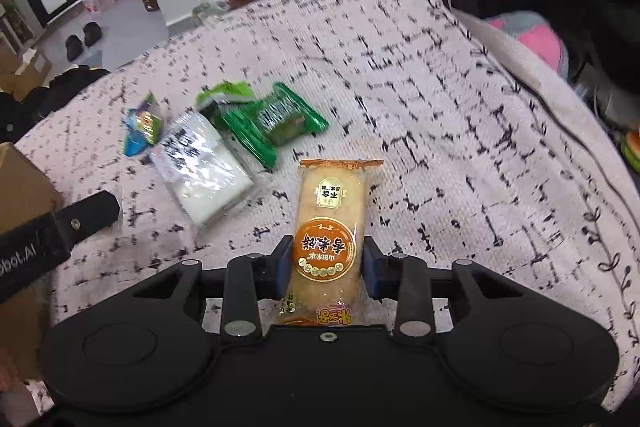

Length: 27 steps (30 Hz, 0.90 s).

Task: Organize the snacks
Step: 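Grasp the biscuit stick with left tool while right tool grasps the yellow cake pack, then carry both snacks over the box and open both tools to drop them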

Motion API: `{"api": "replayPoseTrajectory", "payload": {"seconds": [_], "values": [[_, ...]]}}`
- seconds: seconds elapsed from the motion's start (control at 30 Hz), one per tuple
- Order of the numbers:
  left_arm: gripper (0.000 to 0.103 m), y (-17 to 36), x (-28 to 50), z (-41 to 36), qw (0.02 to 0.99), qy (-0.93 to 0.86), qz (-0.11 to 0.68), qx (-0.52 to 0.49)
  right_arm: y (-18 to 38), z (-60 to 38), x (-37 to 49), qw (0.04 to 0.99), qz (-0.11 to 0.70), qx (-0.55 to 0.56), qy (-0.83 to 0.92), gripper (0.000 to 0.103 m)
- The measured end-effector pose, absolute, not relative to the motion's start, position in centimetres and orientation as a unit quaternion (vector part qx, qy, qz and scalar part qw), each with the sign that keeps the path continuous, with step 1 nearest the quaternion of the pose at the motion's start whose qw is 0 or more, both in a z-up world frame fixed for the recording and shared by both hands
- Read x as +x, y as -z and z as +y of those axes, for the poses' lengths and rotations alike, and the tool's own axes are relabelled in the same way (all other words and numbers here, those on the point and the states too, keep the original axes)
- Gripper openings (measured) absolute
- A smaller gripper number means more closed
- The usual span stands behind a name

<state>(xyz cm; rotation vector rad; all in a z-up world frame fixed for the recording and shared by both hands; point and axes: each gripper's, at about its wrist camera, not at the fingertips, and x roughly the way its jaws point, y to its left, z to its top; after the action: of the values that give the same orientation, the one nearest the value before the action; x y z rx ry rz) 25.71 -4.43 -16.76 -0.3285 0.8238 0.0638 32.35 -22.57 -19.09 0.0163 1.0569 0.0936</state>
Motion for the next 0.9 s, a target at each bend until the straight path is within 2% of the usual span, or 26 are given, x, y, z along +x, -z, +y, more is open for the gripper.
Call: {"api": "replayPoseTrajectory", "payload": {"seconds": [0.9], "values": [[0.051, 9.4, 21.8, 0.3, 0.921, -0.068, 0.346, -0.167, 9.2, -17.2, 30.4, 0.882, 0.435, 0.055, -0.169, 0.034]]}}
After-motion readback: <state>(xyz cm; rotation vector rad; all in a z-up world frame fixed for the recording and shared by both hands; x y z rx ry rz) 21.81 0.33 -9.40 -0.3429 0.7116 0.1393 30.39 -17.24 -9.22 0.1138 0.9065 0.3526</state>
